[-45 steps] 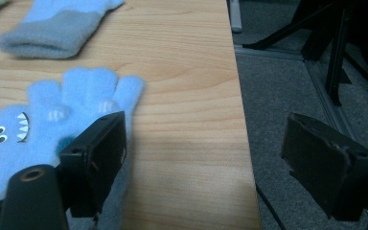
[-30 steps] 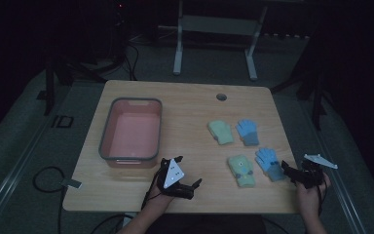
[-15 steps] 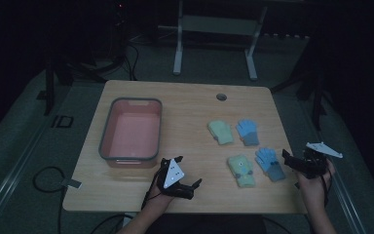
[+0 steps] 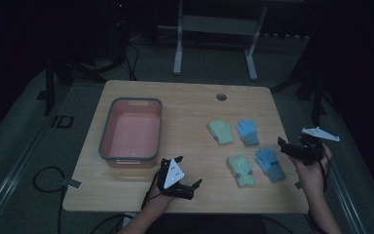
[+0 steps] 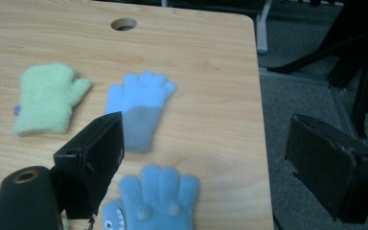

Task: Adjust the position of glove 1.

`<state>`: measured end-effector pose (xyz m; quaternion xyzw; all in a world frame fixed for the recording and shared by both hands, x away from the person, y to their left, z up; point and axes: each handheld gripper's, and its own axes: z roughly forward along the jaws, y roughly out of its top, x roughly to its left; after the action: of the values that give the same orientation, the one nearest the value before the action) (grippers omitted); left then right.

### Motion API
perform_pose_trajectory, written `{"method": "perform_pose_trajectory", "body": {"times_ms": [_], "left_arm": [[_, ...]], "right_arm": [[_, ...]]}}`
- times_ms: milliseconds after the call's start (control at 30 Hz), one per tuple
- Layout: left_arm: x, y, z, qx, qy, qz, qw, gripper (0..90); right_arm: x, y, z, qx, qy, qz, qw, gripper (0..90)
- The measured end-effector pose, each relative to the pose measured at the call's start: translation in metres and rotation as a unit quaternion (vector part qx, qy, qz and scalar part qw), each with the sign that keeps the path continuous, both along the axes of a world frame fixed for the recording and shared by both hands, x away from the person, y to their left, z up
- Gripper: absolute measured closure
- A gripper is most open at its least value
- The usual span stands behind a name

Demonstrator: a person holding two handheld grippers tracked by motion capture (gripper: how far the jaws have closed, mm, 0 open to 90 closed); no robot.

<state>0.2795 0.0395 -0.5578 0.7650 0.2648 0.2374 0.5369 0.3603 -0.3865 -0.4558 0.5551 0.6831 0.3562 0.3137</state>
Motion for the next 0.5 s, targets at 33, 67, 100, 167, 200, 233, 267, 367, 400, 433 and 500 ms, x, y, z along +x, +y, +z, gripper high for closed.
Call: {"method": "perform_pose_trajectory", "body": {"times_ms": [33, 67, 100, 167, 200, 233, 267, 367, 400, 433, 500], "left_arm": [[0.0, 0.0, 0.0, 0.0, 0.0, 0.001, 1.0, 0.0], [0.0, 0.0, 0.0, 0.0, 0.0, 0.0, 1.0, 0.0], [0.0, 0.0, 0.0, 0.0, 0.0, 0.0, 1.0, 0.0], [0.0, 0.0, 0.0, 0.001, 0.0, 0.001, 1.0, 0.0], [0.0, 0.0, 0.0, 0.003, 0.001, 0.002, 1.0, 0.0], [0.0, 0.0, 0.0, 0.003, 0.002, 0.002, 1.0, 0.0], [0.0, 0.0, 0.0, 0.003, 0.002, 0.001, 1.0, 0.0], [0.0, 0.0, 0.0, 0.001, 0.002, 0.001, 1.0, 0.0], [0.0, 0.0, 0.0, 0.0, 0.002, 0.0, 1.0, 0.0], [0.0, 0.0, 0.0, 0.0, 0.002, 0.0, 1.0, 0.0], [0.0, 0.0, 0.0, -0.001, 0.001, -0.002, 1.0, 0.0]], "right_arm": [[0.003, 0.006, 0.005, -0.002, -0.004, 0.007, 1.0, 14.3], [0.005, 0.009, 0.007, -0.004, -0.005, 0.011, 0.9999, 14.4], [0.007, 0.012, 0.01, -0.008, -0.007, 0.013, 0.9999, 14.4], [0.011, 0.019, 0.013, -0.015, -0.01, 0.019, 0.9996, 14.4], [0.014, 0.022, 0.015, -0.02, -0.007, 0.024, 0.9995, 14.7], [0.016, 0.026, 0.016, -0.026, -0.003, 0.028, 0.9993, 14.7], [0.019, 0.029, 0.017, -0.028, -0.003, 0.03, 0.9992, 14.7], [0.025, 0.038, 0.021, -0.022, -0.002, 0.047, 0.9987, 15.4], [0.026, 0.041, 0.022, -0.019, -0.003, 0.052, 0.9984, 15.4], [0.028, 0.043, 0.023, -0.018, -0.005, 0.058, 0.9982, 15.4], [0.032, 0.049, 0.024, -0.014, -0.006, 0.067, 0.9977, 15.6]]}}
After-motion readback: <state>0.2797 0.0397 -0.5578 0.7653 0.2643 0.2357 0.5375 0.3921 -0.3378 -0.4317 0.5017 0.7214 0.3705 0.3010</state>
